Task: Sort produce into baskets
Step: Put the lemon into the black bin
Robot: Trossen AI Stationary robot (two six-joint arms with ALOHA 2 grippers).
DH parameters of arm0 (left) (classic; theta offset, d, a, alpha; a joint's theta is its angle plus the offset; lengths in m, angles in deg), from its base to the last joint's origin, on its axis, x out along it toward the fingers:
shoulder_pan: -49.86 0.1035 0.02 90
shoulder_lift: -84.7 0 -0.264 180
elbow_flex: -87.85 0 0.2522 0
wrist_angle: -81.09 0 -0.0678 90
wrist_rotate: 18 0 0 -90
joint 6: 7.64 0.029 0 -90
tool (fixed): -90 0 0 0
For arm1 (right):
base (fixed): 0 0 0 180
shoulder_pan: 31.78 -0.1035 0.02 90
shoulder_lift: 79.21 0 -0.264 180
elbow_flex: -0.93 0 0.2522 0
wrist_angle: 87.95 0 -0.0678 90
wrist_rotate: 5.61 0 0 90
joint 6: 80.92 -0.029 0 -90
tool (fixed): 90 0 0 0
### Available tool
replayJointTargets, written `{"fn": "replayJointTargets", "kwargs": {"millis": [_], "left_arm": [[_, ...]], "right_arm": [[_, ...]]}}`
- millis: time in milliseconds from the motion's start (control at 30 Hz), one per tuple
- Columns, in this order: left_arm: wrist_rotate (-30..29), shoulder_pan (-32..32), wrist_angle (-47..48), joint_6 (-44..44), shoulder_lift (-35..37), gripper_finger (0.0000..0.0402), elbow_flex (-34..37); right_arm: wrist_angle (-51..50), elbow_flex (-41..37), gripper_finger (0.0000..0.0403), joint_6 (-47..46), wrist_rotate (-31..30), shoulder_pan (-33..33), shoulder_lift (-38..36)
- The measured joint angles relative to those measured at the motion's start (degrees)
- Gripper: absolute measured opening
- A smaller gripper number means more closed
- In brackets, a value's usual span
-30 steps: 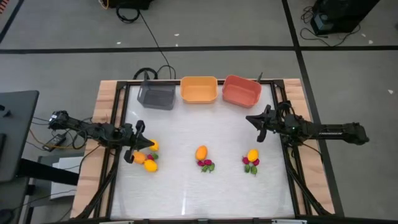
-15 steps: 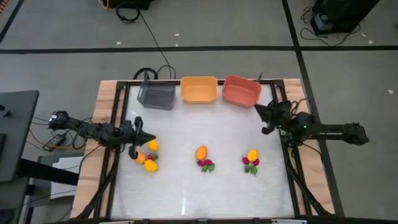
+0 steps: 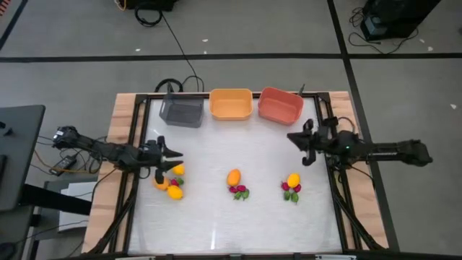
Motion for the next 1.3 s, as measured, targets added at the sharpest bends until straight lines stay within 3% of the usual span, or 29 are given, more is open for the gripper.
{"fn": "replayJointTargets", "kwargs": {"millis": [200,333,467,567,733,967,1300], "left_arm": [[-0.7,1.1,15.6,-4.7,-9.8,0.0237,-11.2],[-0.2,1.1,24.5,-0.6,-16.7,0.0269,-18.4],[0.6,1.1,25.5,4.5,-21.2,0.0279,-24.1],[3.2,1.1,30.2,3.0,-24.1,0.0279,-28.0],[6.1,1.1,35.7,-2.6,-29.0,0.0279,-30.5],[8.2,1.9,38.3,-8.8,-36.6,0.0280,-30.6],[11.5,5.1,40.6,-8.7,-46.4,0.0322,-30.6]], "right_arm": [[1.0,0.0,0.0083,-0.7,-0.9,0.0,7.4],[6.0,0.0,0.0136,-0.9,0.6,0.0,12.3],[10.3,0.6,0.0199,-5.7,0.9,-0.1,16.9],[10.2,2.8,0.0242,-7.7,2.8,-0.1,20.8],[10.0,9.2,0.0293,-1.6,2.7,0.1,28.6],[10.0,18.0,0.0308,7.8,1.5,0.1,38.2],[9.4,19.8,0.0305,6.3,1.5,0.1,48.8]]}}
